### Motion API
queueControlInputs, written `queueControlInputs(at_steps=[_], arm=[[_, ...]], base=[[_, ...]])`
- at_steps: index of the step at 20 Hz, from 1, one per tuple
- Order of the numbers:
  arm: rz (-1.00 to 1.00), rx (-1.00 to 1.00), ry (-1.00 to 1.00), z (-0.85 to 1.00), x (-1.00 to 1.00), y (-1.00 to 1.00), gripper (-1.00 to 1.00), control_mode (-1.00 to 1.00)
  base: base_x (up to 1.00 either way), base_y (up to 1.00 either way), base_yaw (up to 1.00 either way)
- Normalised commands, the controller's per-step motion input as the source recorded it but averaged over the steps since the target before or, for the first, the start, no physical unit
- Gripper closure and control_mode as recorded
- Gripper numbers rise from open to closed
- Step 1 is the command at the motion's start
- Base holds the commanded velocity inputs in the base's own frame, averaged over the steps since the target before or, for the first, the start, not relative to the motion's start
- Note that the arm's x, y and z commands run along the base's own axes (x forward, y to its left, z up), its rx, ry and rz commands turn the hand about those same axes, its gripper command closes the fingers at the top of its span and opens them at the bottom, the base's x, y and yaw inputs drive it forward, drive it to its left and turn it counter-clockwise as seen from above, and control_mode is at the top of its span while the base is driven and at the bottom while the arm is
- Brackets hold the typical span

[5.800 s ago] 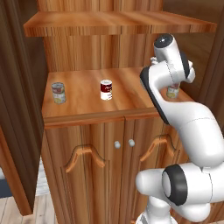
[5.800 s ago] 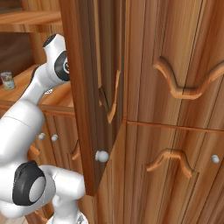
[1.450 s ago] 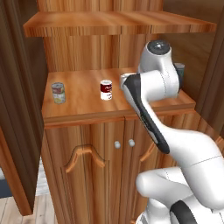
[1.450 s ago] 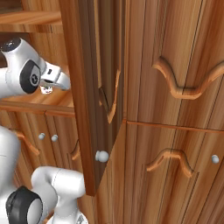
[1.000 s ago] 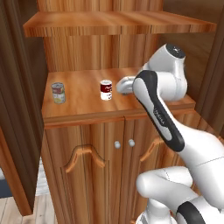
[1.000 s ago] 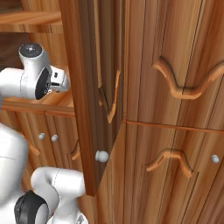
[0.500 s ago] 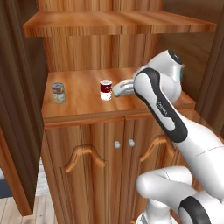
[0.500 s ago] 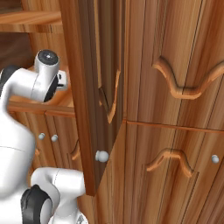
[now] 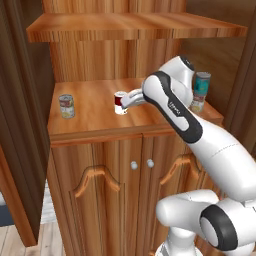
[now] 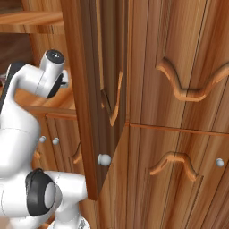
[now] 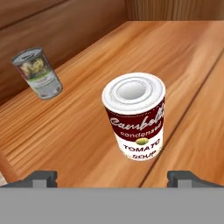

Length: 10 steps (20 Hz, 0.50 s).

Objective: Stack two cans on top of the other two cans in the cabinet.

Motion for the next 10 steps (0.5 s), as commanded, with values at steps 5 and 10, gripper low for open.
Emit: queueControlInputs(at_steps=[5,10], arm=[[0.0,-0.02,0.0,-0.13,0.26,0.07,-1.0,-1.0],[0.0,0.0,0.0,-0.16,0.24,0.19,-1.0,-1.0]], base=[[0.0,0.0,0.0],[0.0,0.0,0.0]])
